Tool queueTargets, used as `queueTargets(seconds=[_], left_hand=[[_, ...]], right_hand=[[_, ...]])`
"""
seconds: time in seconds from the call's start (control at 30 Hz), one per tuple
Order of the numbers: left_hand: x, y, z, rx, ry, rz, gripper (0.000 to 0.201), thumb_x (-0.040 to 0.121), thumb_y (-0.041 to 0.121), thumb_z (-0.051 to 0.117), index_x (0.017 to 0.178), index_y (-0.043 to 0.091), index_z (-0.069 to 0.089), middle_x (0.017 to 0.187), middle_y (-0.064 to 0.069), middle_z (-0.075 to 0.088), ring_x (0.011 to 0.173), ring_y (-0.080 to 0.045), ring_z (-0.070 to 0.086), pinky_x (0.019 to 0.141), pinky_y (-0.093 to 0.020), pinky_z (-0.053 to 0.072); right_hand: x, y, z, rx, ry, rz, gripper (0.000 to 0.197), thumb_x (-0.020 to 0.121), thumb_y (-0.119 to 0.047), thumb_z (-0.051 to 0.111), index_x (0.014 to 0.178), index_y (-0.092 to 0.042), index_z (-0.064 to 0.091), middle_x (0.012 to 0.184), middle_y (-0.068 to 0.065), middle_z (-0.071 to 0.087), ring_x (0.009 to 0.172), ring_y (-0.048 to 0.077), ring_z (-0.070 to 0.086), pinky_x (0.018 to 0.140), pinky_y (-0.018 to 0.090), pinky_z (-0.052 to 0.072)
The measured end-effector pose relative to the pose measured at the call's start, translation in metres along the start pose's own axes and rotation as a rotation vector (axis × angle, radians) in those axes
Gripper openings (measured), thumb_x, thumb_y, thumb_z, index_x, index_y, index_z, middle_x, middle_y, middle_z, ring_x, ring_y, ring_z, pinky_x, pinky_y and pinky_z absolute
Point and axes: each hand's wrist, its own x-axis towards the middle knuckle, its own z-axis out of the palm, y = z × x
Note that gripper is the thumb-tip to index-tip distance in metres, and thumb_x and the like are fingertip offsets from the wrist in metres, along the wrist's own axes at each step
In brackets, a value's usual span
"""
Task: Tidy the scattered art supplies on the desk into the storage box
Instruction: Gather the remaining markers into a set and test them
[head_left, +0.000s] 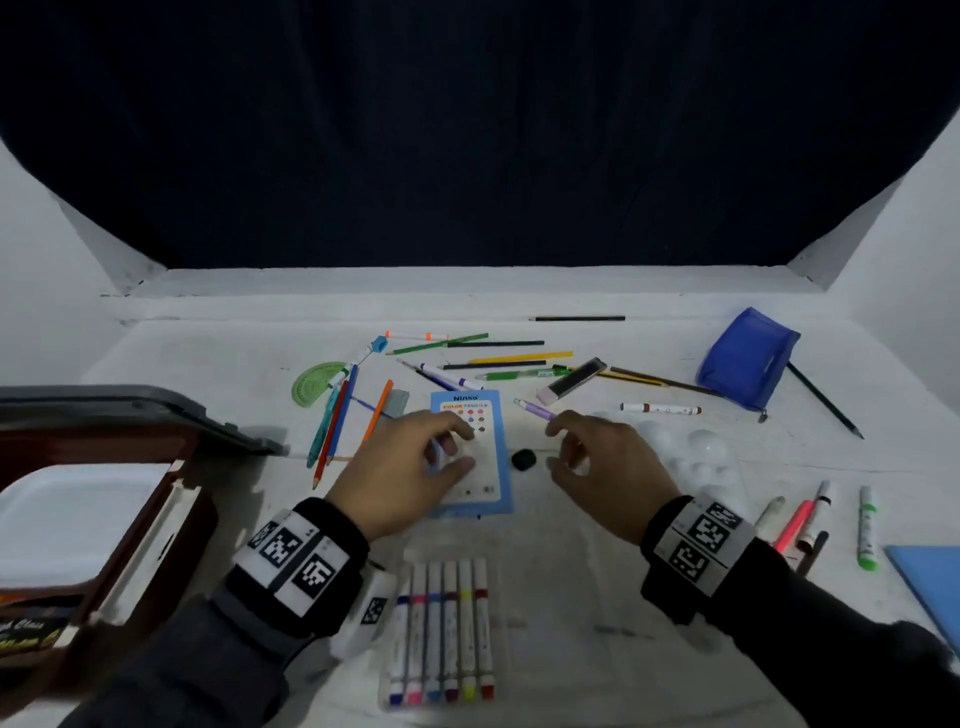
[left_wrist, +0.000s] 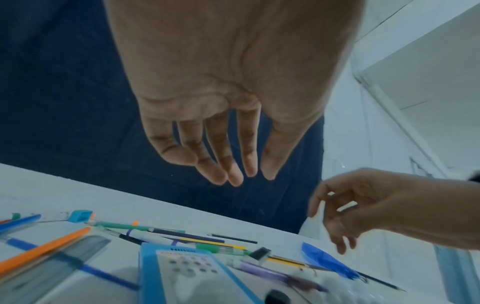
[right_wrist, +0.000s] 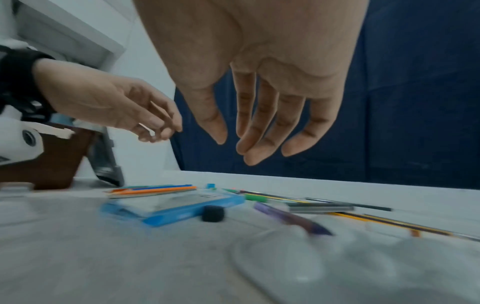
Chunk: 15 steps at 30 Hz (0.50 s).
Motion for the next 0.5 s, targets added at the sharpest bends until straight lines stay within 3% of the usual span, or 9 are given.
queueTargets(seconds=[0.07,0.13,0.2,0.27,0.33,0.43,0.5], left_hand=[[0.028,-0.005,-0.007,-0.040,0.117,0.034,0.016,0.091,0.028,0.068,0.106,0.030,0.065,0.090,0.014,0.061,0.080,-0.004,0.059,0.070,-0.019,0.044],[0.061,-0.016,-0.009,0.023,0.125,0.023,0.017,0.094,0.019,0.062,0.109,0.025,0.065,0.096,0.010,0.061,0.086,-0.008,0.058,0.069,-0.020,0.042],[0.097,-0.034,-0.004,0.123,0.049,-0.018,0.021,0.095,0.010,0.056,0.111,0.021,0.064,0.105,0.002,0.061,0.095,-0.016,0.058,0.078,-0.029,0.048],[0.127,-0.051,0.002,0.221,-0.069,-0.070,0.029,0.092,0.006,0.051,0.109,0.026,0.062,0.112,0.000,0.061,0.104,-0.023,0.058,0.086,-0.040,0.050],[0.151,-0.068,0.008,0.323,-0.196,-0.123,0.037,0.090,0.006,0.045,0.114,0.028,0.060,0.120,0.001,0.058,0.112,-0.024,0.055,0.093,-0.042,0.047],[0.178,-0.082,0.014,0.518,-0.279,-0.168,0.035,0.090,0.013,0.051,0.117,0.033,0.062,0.123,0.010,0.055,0.122,-0.018,0.049,0.102,-0.042,0.038],[0.190,-0.084,0.015,0.618,-0.293,-0.178,0.031,0.088,0.017,0.057,0.110,0.037,0.064,0.116,0.015,0.053,0.121,-0.015,0.046,0.097,-0.042,0.029]], right_hand=[[0.019,0.025,-0.011,-0.016,0.037,0.046,0.019,0.086,-0.026,0.064,0.104,-0.028,0.059,0.084,-0.010,0.063,0.076,0.010,0.059,0.070,0.028,0.050],[0.037,0.053,-0.018,-0.058,0.043,0.103,0.015,0.085,-0.026,0.063,0.101,-0.027,0.061,0.086,-0.010,0.063,0.081,0.014,0.061,0.073,0.031,0.051],[0.055,0.078,-0.027,-0.109,0.021,0.158,0.015,0.086,-0.025,0.061,0.101,-0.026,0.062,0.093,-0.008,0.063,0.089,0.016,0.063,0.079,0.032,0.052],[0.069,0.099,-0.033,-0.153,-0.047,0.204,0.022,0.088,-0.021,0.058,0.109,-0.025,0.061,0.109,-0.004,0.063,0.099,0.018,0.062,0.087,0.031,0.051],[0.080,0.118,-0.036,-0.240,-0.131,0.226,0.030,0.090,-0.020,0.054,0.119,-0.026,0.058,0.124,-0.004,0.059,0.109,0.019,0.059,0.094,0.030,0.048],[0.094,0.138,-0.037,-0.343,-0.232,0.241,0.037,0.090,-0.019,0.051,0.126,-0.029,0.053,0.130,-0.004,0.055,0.113,0.019,0.058,0.096,0.029,0.047],[0.101,0.145,-0.038,-0.399,-0.293,0.239,0.037,0.091,-0.017,0.052,0.126,-0.028,0.053,0.130,-0.004,0.054,0.114,0.019,0.058,0.095,0.029,0.048]])
